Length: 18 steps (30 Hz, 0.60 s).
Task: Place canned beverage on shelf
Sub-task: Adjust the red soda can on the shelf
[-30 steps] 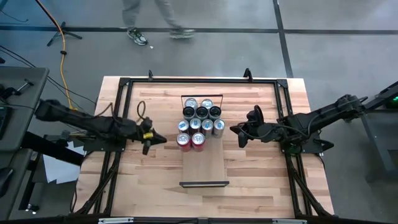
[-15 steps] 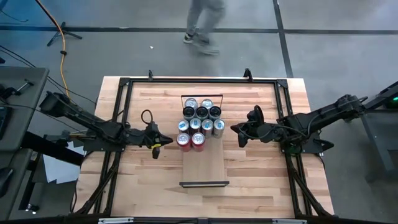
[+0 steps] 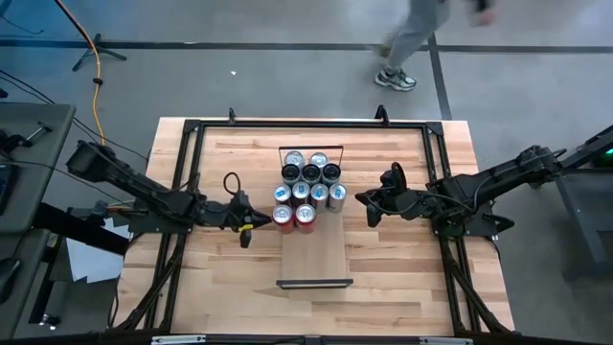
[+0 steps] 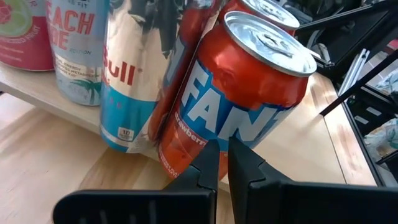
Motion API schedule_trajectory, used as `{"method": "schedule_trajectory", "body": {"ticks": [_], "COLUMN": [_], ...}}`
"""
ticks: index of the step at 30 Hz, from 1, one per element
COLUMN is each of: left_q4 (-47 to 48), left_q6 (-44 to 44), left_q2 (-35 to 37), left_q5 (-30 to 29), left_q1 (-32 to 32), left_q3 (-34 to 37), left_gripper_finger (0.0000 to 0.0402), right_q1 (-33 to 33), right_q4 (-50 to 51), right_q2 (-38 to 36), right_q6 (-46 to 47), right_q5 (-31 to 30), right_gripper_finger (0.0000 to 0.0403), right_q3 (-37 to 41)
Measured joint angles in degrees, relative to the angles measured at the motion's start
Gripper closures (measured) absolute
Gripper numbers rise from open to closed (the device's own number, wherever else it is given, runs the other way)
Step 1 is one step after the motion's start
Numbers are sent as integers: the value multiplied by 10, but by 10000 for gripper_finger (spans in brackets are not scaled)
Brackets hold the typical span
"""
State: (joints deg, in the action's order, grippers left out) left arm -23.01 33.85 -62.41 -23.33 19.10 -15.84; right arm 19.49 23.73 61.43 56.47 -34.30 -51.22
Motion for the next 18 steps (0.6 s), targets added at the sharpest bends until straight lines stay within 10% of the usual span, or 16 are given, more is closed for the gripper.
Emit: {"method": "schedule_trajectory", "body": {"ticks": [18], "left_q4": [-66], "left_q6": [0], "left_q2": [-69], "left_q5": [-10], "left_q1": [0], "left_q3": [0], "left_gripper_finger": [401], "right_q1": [0], "right_q4": [0], "right_q2": [0], "right_q6": [-4], "right_q5": [0], "right_gripper_finger": [403], "right_q3": [0]}}
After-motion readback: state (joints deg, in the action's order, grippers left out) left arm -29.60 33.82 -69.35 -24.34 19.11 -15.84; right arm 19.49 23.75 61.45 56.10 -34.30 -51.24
